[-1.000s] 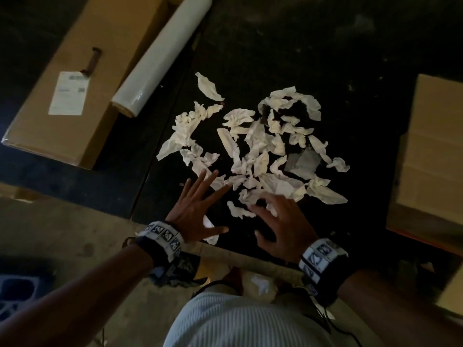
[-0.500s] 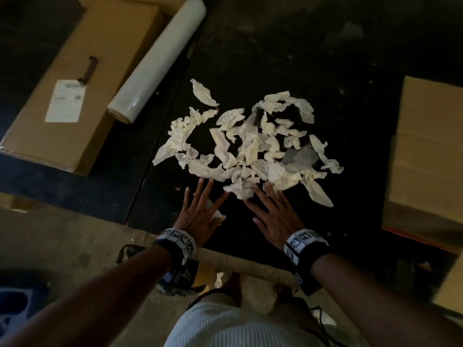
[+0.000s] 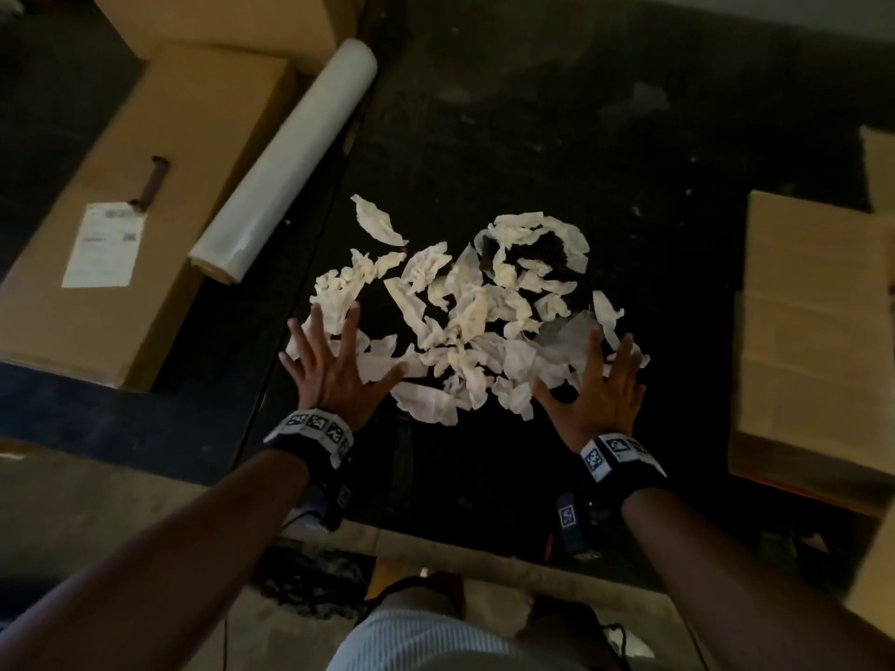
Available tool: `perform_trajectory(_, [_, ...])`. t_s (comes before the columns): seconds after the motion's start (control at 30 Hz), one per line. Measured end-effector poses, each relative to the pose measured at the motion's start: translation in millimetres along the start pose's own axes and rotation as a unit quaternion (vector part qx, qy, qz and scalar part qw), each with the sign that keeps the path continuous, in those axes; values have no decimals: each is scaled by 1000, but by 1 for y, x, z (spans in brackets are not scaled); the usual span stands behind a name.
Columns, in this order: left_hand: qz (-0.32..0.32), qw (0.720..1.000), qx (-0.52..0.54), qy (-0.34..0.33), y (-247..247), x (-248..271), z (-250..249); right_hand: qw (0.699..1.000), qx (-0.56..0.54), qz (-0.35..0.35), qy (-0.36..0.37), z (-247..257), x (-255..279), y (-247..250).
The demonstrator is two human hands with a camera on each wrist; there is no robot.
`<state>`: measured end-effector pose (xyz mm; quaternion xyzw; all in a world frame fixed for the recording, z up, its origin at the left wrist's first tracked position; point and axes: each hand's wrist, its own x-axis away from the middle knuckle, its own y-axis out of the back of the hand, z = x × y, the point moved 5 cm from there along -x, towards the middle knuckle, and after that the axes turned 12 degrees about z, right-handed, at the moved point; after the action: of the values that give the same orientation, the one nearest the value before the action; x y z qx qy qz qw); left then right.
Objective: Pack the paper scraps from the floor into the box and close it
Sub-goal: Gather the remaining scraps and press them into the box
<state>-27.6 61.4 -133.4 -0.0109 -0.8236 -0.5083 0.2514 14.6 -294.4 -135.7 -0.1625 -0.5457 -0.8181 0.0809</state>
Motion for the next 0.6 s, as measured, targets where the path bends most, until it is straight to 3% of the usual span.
perform_trajectory(0.07, [33,999,7,12,-1,-14,8,998,-14,44,-41,-1,-12,-8])
perform_trajectory(0.13, [62,998,4,-6,-6,-21,3,996,-25,82,-36,10,-20,-17])
perform_trajectory(0.33, [85,986,-8,-141,-33,-15,-54,985,-8,139,102,75,-14,-42])
perform_trajectory(0.5, [-3,985,24,-172,4,-35,-71,983,3,5,181,87,-22,-4])
perform_trajectory(0.6, [-38,990,7,-139,39,-72,-65,991,6,-11,133,82,-57,25])
